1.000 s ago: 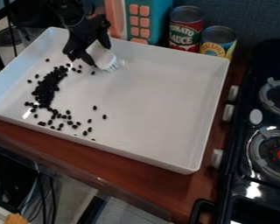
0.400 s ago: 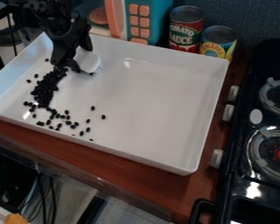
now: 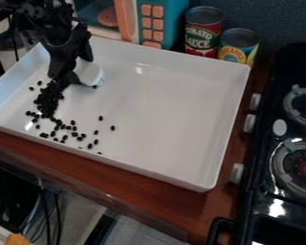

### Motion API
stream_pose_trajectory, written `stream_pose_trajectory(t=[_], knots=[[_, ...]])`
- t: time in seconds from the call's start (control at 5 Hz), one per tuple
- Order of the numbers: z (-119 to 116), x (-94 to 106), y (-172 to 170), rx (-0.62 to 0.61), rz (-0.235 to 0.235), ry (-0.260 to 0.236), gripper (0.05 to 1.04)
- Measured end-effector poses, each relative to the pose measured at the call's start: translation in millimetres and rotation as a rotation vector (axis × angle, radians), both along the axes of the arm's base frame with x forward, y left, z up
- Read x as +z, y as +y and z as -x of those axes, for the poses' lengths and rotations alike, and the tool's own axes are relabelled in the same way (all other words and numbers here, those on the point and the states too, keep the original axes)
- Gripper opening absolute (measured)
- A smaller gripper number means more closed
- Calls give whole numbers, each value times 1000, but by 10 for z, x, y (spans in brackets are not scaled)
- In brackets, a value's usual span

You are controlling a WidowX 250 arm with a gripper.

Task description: Sweep into pile

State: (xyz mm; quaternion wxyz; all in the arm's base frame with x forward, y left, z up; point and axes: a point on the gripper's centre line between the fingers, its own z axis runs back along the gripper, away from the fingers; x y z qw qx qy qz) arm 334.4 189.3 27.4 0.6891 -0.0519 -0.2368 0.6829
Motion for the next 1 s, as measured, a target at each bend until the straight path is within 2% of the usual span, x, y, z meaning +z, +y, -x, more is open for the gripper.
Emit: stream_pose_trajectory(t=[0.6,1.0], knots=[[350,0,-86,124,7,18,707],[479,-7,-129,158,9,15,707]])
